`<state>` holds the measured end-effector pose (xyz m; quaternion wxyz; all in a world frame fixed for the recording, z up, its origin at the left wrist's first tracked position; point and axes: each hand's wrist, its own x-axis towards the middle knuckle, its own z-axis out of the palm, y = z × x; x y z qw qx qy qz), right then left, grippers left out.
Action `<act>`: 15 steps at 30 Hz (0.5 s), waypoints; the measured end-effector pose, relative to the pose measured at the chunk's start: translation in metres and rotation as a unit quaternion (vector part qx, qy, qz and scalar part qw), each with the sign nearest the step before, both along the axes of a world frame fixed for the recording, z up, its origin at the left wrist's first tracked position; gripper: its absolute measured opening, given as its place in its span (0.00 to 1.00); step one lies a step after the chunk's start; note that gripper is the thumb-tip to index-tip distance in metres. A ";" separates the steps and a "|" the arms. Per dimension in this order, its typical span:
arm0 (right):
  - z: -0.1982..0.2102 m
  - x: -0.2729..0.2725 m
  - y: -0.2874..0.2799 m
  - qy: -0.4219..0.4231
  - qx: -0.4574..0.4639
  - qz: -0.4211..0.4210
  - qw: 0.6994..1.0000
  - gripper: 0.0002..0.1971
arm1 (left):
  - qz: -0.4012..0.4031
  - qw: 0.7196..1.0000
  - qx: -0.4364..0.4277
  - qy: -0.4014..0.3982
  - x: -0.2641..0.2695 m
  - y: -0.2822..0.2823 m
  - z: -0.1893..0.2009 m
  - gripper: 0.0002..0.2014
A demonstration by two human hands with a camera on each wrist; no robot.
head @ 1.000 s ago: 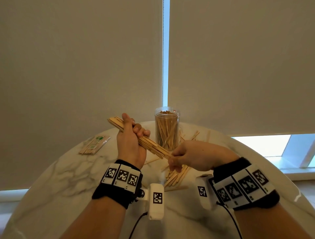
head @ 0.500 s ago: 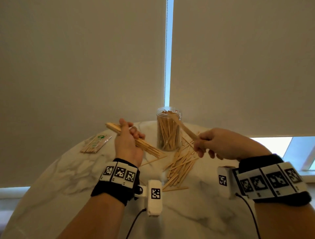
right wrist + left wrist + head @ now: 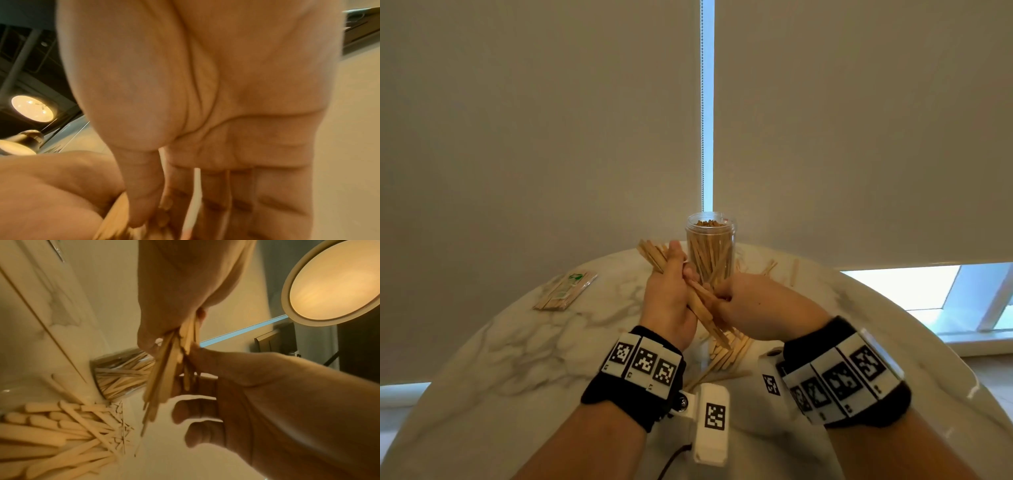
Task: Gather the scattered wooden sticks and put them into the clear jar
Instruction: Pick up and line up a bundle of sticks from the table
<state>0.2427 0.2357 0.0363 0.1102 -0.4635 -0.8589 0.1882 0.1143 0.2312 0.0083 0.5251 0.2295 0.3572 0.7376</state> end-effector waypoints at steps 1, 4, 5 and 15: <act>0.001 0.001 0.000 -0.006 -0.006 0.002 1.000 0.20 | 0.015 1.000 0.003 -0.007 -0.002 0.001 0.000 0.17; 0.004 0.006 0.000 -0.012 -0.044 -0.015 0.999 0.30 | 0.064 0.995 0.036 -0.062 -0.013 0.004 0.003 0.15; 0.005 0.007 0.000 -0.012 -0.048 -0.024 0.998 0.37 | 0.073 0.992 0.050 -0.085 -0.017 0.004 0.005 0.15; -0.010 -0.017 0.000 0.137 -0.042 0.009 0.990 0.08 | 0.003 0.998 0.058 -0.036 -0.003 -0.001 0.008 0.18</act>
